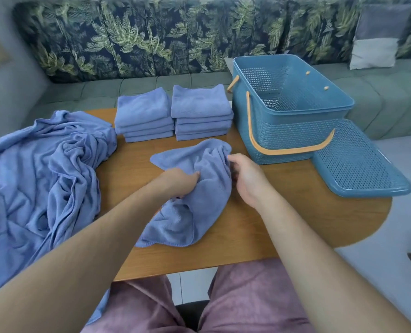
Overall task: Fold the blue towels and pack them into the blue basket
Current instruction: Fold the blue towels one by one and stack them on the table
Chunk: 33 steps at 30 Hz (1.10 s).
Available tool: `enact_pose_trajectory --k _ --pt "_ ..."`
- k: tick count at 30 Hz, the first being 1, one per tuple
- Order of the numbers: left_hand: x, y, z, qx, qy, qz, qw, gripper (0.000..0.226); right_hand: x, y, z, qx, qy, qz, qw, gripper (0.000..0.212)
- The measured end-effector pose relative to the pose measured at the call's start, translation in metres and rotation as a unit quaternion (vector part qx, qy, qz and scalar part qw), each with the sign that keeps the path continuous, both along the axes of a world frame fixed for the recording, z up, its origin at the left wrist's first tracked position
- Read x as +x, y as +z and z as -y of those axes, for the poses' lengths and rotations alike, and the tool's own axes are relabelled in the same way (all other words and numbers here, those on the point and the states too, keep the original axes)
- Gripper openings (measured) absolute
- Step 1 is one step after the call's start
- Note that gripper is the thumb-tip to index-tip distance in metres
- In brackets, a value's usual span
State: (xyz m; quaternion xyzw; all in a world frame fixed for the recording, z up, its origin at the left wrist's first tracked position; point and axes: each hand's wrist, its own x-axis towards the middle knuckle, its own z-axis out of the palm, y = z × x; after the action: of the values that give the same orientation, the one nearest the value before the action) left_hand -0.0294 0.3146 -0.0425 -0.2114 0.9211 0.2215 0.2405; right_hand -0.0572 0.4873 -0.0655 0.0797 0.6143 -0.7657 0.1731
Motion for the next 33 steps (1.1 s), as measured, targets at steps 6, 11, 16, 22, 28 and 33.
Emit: enact_pose_trajectory --k 6,11,16,22,28,33 --pt "0.015 -0.003 0.016 0.259 0.09 0.041 0.961 0.042 0.014 0.008 -0.005 -0.108 0.041 0.03 0.993 0.03" --pt "0.038 0.006 0.011 0.358 0.069 0.016 0.931 0.037 0.03 0.019 -0.005 -0.061 0.082 -0.008 0.995 0.021" --pt "0.064 0.006 -0.003 0.33 0.052 -0.103 0.937 0.045 0.045 0.019 0.002 0.047 0.141 -0.065 0.987 0.033" --pt "0.076 0.011 0.003 0.382 0.073 -0.232 0.892 0.02 0.058 0.03 0.011 0.112 0.101 -0.137 0.979 0.024" --pt "0.078 0.043 0.013 0.369 0.119 -0.352 0.852 0.023 0.048 0.068 0.022 0.003 0.008 -0.127 0.992 0.014" --pt "0.086 0.058 0.019 0.339 0.142 -0.236 0.9 0.045 0.041 0.102 0.028 -0.073 0.008 -0.123 0.99 0.014"
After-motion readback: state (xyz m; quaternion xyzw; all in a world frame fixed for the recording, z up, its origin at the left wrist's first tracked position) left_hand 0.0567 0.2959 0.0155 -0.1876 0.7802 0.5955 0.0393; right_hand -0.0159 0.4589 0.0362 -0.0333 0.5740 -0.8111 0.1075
